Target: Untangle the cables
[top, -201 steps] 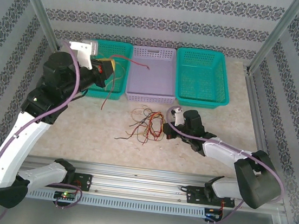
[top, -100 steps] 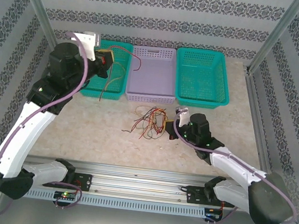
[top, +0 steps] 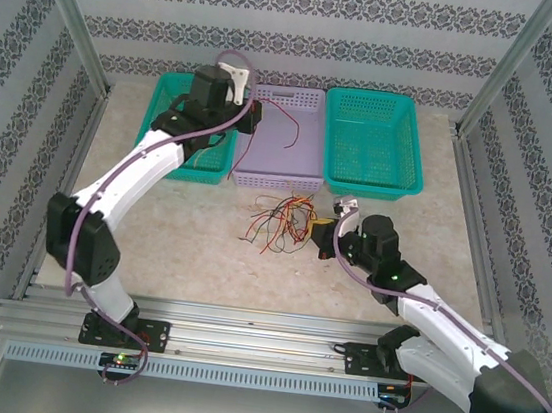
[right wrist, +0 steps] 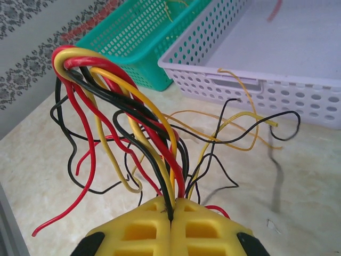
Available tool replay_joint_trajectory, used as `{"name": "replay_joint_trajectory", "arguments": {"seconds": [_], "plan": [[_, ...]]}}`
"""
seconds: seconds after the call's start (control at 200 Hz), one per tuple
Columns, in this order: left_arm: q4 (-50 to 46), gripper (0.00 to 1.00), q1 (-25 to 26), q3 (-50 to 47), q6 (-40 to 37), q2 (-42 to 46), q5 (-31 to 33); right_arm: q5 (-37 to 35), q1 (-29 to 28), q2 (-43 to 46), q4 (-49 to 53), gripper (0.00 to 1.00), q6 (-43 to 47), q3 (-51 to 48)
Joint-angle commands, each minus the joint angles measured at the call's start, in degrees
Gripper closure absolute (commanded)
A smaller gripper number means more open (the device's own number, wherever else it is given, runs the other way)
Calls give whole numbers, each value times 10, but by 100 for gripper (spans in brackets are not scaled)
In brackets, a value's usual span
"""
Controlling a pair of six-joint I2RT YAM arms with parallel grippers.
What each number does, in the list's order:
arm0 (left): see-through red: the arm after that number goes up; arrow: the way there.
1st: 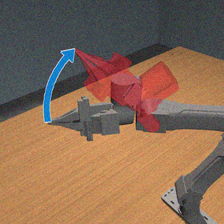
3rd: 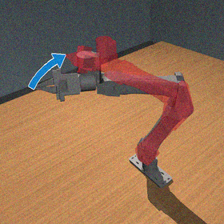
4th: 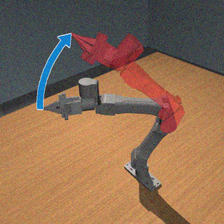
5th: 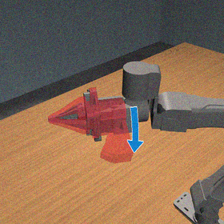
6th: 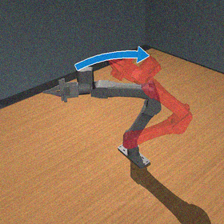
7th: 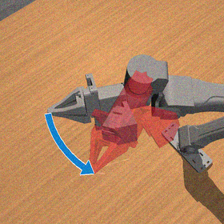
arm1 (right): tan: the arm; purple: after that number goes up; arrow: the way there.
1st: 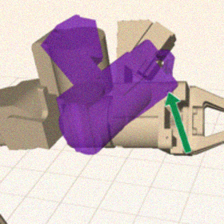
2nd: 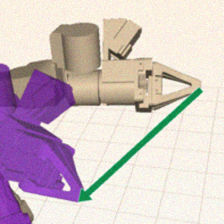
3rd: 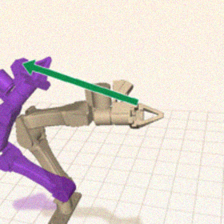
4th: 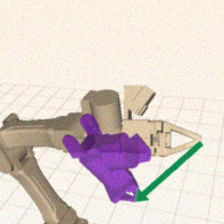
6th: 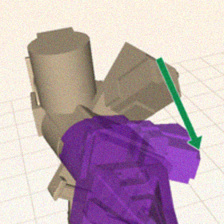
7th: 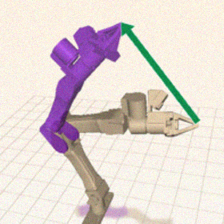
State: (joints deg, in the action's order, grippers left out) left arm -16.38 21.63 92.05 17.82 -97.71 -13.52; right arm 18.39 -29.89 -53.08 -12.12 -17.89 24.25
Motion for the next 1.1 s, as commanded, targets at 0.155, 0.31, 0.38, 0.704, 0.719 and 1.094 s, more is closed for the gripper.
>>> {"name": "replay_joint_trajectory", "arguments": {"seconds": [0.155,0.31,0.38,0.704,0.719,1.094], "plan": [[35,100,-5,106,19,-154,-10,13,-4,43,19,100,12,21],[-14,100,1,216,12,-263,-1,15,-7,62,4,100,11,2],[-43,98,6,276,6,-305,2,14,-7,72,-1,100,12,-6],[-77,52,8,318,0,-338,7,-19,-6,98,-13,100,7,-31],[-78,50,8,316,-1,-335,6,-22,-6,98,-13,100,7,-31],[-27,23,8,149,64,-119,-81,-27,-2,71,-19,100,-2,-11]]}}
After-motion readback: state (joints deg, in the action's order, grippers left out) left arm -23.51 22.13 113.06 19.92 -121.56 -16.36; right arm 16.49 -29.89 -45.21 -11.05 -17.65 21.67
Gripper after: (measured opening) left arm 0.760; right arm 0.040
